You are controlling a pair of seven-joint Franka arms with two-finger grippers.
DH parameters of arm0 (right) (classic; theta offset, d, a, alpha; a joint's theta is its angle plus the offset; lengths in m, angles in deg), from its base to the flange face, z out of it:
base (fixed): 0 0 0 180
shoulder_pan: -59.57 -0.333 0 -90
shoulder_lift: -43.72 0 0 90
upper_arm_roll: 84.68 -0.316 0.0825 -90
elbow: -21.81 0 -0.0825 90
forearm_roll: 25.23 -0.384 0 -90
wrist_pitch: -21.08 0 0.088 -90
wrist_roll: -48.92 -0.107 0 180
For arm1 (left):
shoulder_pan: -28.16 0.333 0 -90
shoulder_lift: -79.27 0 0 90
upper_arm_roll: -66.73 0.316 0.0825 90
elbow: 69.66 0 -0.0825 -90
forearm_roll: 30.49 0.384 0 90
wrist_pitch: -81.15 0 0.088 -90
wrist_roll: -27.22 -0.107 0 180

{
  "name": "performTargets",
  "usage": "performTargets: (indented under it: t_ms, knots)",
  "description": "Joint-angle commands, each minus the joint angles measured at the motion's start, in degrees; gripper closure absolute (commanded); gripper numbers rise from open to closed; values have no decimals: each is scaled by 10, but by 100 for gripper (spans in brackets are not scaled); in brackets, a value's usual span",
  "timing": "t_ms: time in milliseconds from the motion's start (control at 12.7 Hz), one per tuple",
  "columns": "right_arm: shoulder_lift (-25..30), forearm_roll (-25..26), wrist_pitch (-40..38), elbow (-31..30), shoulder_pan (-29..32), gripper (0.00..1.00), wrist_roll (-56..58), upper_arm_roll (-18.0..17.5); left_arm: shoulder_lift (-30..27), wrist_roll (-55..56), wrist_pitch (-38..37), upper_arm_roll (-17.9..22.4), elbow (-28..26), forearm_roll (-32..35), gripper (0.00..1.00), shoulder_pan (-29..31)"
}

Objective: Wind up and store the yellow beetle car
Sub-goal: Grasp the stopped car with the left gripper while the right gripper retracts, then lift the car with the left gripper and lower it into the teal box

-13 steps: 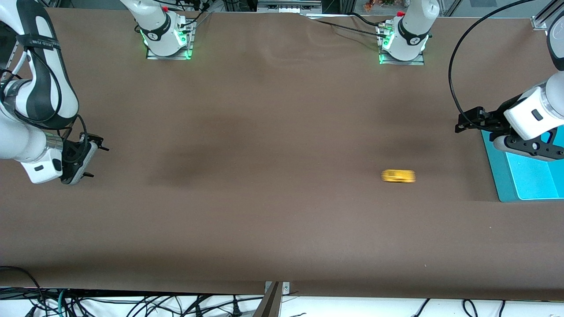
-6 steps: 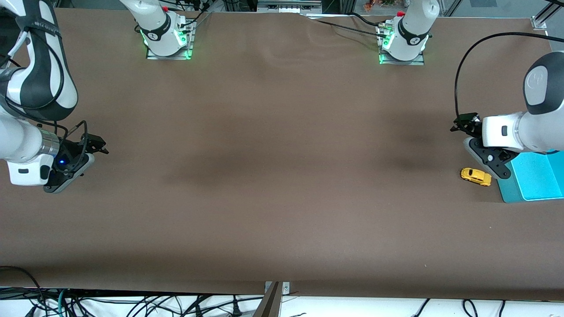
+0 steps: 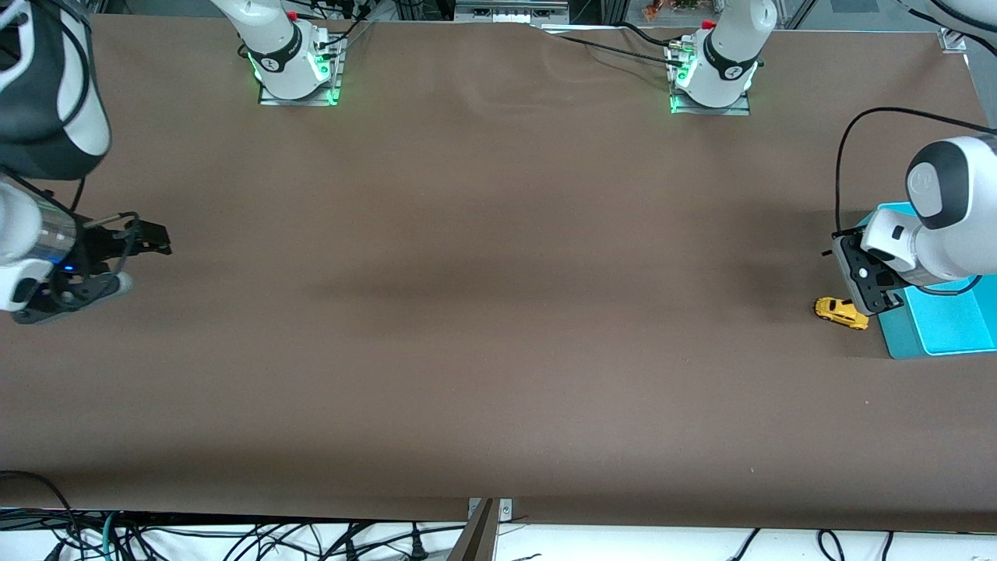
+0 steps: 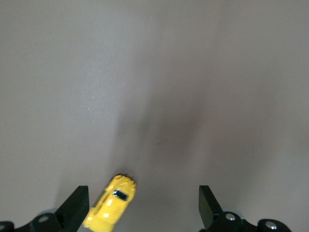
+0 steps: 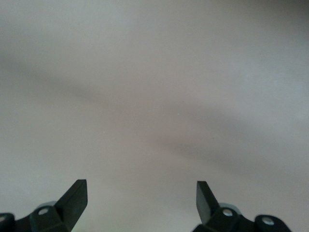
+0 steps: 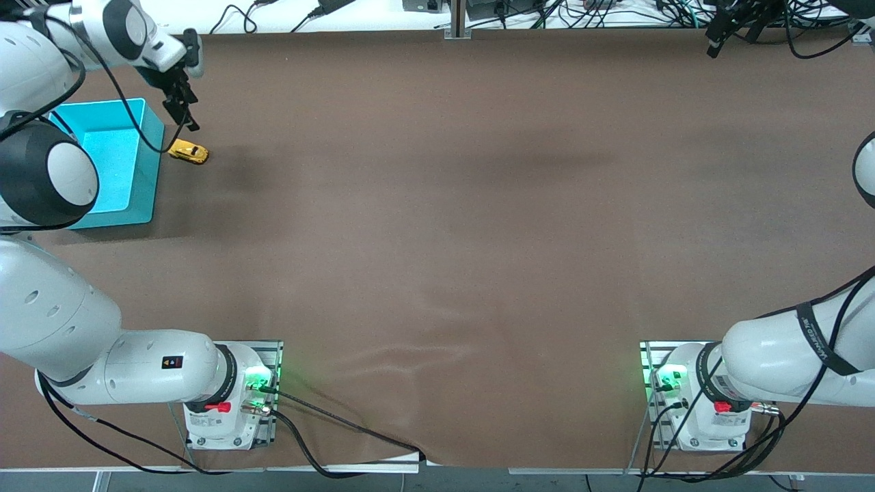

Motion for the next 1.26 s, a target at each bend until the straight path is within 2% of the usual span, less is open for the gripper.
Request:
performTargets:
  t_ms: [0,79,158,237,315,473,631,867,1183]
  knots:
    - [55,2,-26,-21,-1,0,-60,0,26,-151,86,-5,-31,10,0,36]
    - [83,1,-25,-53,-3,0,-94,0,38,-198,115,-5,-32,10,0,46]
    - [117,-25,-18,-93,-3,0,-118,11,53,-239,136,-5,-31,5,0,56]
    - [146,-78,-14,-118,-4,0,-126,56,71,-274,158,-5,-31,-1,0,62]
    - [162,-100,-13,-122,-14,0,-120,98,86,-296,174,-5,-32,-9,0,64]
    - [174,-92,14,-120,-43,0,-118,145,101,-333,201,-5,-40,-17,0,66]
    - [186,-73,21,-127,-49,0,-121,146,104,-349,234,-5,-51,-20,0,66]
    - [186,-76,10,-131,-57,0,-125,145,127,-351,272,-5,-51,-20,0,71]
    - [183,-77,14,-126,-58,0,-125,131,140,-351,286,-5,-51,-44,0,88]
